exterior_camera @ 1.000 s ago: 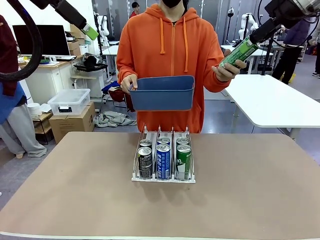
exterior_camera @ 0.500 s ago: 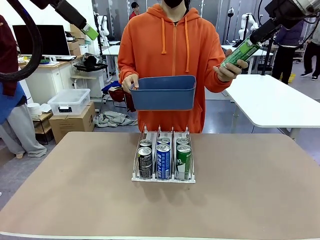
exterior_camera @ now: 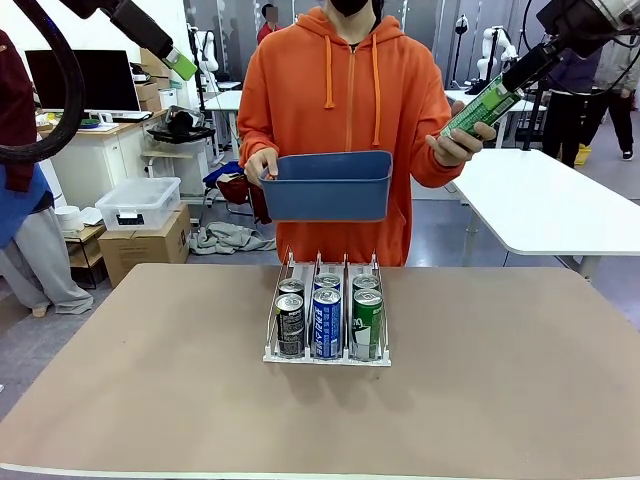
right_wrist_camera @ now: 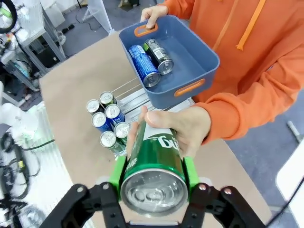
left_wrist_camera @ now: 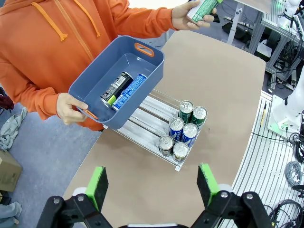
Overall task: Fill the beverage cans into the dispenser.
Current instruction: Pick up the Sprite handed by the human, then place the picked Sprite in the line of the Automatic Can Dispenser with the same cans.
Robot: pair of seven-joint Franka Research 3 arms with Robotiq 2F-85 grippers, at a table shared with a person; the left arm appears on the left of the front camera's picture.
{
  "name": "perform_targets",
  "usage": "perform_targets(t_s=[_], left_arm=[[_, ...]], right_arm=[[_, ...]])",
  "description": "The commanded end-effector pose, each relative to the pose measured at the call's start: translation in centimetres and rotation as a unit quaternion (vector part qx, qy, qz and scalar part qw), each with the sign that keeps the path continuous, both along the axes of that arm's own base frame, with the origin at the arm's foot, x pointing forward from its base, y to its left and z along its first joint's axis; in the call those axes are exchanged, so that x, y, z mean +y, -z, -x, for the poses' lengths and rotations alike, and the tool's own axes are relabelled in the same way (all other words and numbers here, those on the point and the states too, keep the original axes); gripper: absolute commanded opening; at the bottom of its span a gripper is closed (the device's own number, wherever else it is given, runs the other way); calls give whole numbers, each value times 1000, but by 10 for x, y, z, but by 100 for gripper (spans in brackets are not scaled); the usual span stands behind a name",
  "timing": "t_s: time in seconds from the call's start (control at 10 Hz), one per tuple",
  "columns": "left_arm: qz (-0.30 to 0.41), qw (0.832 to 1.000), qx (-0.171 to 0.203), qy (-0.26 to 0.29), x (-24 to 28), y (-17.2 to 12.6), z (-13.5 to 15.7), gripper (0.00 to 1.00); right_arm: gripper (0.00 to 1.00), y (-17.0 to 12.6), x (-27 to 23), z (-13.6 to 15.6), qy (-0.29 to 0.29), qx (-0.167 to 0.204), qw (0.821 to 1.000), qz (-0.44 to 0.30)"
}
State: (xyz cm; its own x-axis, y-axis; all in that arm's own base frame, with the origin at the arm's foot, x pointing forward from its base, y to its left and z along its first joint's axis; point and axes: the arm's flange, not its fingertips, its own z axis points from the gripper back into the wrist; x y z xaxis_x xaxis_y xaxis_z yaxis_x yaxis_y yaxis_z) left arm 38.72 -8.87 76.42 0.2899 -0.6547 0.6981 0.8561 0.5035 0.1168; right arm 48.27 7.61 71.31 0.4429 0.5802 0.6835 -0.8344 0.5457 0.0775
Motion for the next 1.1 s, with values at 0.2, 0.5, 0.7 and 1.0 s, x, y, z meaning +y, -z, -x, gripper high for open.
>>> perform_targets(t_s=[0.2, 0.5, 0.7, 1.0], left_arm=[[-3, 1000, 2, 3, 1, 0, 2, 100], [-3, 1000, 2, 3, 1, 0, 2, 100], [-3, 1000, 2, 3, 1, 0, 2, 100], [-3, 1000, 2, 3, 1, 0, 2, 100]], right_arm=[[0, 2, 0, 7, -22, 6, 1000, -17], [0, 0, 0, 11, -43, -1, 999, -29], [0, 0, 2, 5, -24, 1, 1000, -10], [0, 0, 2, 5, -24, 1, 1000, -10]])
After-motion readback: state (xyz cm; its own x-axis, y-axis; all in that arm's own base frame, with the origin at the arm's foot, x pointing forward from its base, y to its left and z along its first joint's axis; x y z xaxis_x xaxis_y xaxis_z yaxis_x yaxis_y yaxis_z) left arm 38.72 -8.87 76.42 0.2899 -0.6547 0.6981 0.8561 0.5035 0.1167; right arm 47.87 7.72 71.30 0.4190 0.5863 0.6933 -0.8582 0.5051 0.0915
